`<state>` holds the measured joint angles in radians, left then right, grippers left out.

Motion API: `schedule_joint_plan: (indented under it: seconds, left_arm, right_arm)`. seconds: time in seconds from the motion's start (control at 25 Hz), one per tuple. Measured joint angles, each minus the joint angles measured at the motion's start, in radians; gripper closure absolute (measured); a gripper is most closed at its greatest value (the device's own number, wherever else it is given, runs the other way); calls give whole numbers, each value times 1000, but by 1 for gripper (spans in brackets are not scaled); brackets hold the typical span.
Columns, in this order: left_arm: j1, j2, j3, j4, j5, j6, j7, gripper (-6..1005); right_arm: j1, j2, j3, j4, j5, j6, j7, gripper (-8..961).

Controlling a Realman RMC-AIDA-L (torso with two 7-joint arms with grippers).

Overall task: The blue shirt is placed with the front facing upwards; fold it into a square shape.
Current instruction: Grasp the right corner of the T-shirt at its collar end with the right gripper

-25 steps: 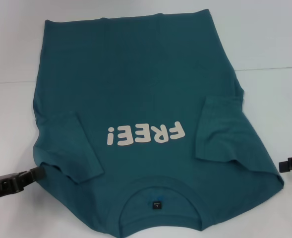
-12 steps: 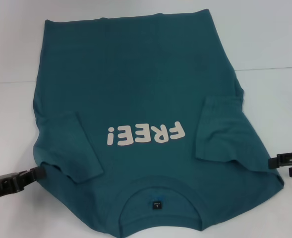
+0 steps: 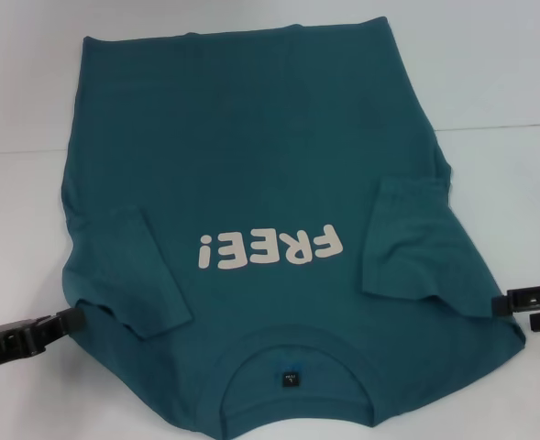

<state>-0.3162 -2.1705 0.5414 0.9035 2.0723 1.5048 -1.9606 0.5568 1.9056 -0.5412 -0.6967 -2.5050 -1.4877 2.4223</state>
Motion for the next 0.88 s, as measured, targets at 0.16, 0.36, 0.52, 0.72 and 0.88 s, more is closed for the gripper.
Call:
schedule_joint_plan:
  seconds: [0.16,0.36,0.52,0.72,0.88]
  left_arm:
    - [0,0,0,0,0,0,0,972]
    - [-1,1,0,0,-1,-1,0,972]
    - [-1,2,0,-1,-1,-1,1,972]
    - [-1,2,0,-2,-3,0,2,972]
    - [-1,2,0,-4,-13,0,4,972]
  right_arm:
    - [-1,2,-4,9,0,10,-1,94]
    - [-1,4,-13,10,0,19,-2,100]
    - [-2,9,-16,14,0,29,-2,104]
    - [7,8,-31,51,3,59,-2,109]
    - [21,10,-29,80,12,67,-4,113]
